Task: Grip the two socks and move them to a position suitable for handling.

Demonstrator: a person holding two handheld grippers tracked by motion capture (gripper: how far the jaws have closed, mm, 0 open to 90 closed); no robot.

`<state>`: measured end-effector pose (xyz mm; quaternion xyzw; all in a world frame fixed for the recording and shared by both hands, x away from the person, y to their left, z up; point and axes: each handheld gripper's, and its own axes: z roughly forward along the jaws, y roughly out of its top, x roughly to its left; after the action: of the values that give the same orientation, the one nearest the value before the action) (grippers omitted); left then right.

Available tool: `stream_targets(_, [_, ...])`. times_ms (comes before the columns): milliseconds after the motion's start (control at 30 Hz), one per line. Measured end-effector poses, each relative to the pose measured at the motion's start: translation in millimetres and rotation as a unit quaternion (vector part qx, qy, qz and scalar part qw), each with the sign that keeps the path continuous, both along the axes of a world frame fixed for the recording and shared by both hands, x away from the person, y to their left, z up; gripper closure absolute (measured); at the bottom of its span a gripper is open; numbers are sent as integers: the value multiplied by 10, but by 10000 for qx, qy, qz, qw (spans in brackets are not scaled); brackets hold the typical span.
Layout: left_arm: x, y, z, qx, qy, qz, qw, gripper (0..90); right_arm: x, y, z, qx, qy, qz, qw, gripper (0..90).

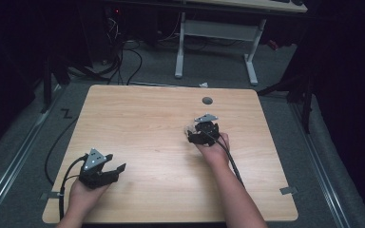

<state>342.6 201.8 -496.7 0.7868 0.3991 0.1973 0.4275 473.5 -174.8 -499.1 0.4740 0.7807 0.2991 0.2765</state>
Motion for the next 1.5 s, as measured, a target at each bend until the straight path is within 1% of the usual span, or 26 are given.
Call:
stream_targets(67, [0, 6, 4, -5, 15, -6, 10000, 359, 22, 28, -20, 9, 2, -17, 10000, 245])
stream_targets(200, [-1, 5, 4, -10, 11, -24, 10000, 359, 83, 61, -63, -162, 119, -118, 9997, 255])
stream_targets(233, [-2, 3, 4, 1, 16, -35, 10000, 359, 98, 51, -72, -202, 99, -155, 9996, 259])
stream_targets(267, [-4, 0, 3, -7, 12, -35, 10000, 359, 109, 34, -80, -123, 131, -239, 9996, 271])
stream_targets(300, [-6, -2, 3, -9, 8, -38, 10000, 359, 117, 19, -88, -89, 174, -263, 9995, 272])
stream_targets(367, [-6, -3, 4, -11, 7, -48, 10000, 359, 136, -7, -112, -71, 253, -347, 9991, 296])
stream_targets(433, [-3, -3, 3, -23, 16, -53, 10000, 359, 143, -35, -129, -45, 348, -330, 9988, 353])
stream_targets(467, [0, -4, 1, -21, 14, -50, 10000, 359, 141, -43, -128, -65, 369, -353, 9987, 404])
stream_targets(500, [2, -4, 0, -19, 18, -51, 10000, 360, 132, -44, -125, -31, 352, -373, 9987, 475])
stream_targets(567, [2, -6, 2, -38, 36, -64, 10000, 359, 115, -63, -104, -58, 279, -333, 9990, 600])
stream_targets(633, [-1, -9, 7, -50, 27, -70, 10000, 360, 98, -97, -70, 78, 281, -325, 9990, 714])
stream_targets(700, [-3, -11, 10, -56, 23, -80, 9999, 360, 83, -147, -43, 273, 343, -318, 9985, 780])
stream_targets(733, [-3, -12, 10, -57, 22, -81, 9999, 359, 66, -173, -26, 336, 312, -335, 9984, 800])
stream_targets(800, [2, -13, 9, -53, 33, -85, 9999, 360, 20, -240, 13, 473, 206, -359, 9980, 816])
stream_targets(867, [8, -14, 6, -65, 36, -80, 9999, 359, -22, -303, 55, 529, 152, -395, 9977, 821])
stream_targets(1100, [19, -26, -4, -58, 70, -80, 9999, 361, -145, -502, 249, 622, -134, -446, 9970, 826])
stream_targets(1267, [18, -45, -17, -22, 90, -96, 9999, 361, -219, -614, 355, 682, -311, -487, 9960, 826])
stream_targets(1367, [15, -54, -21, -4, 89, -115, 9999, 361, -262, -664, 424, 755, -399, -476, 9952, 826])
stream_targets(1500, [18, -54, -25, 1, 124, -130, 9998, 361, -314, -706, 554, 769, -594, -477, 9941, 826])
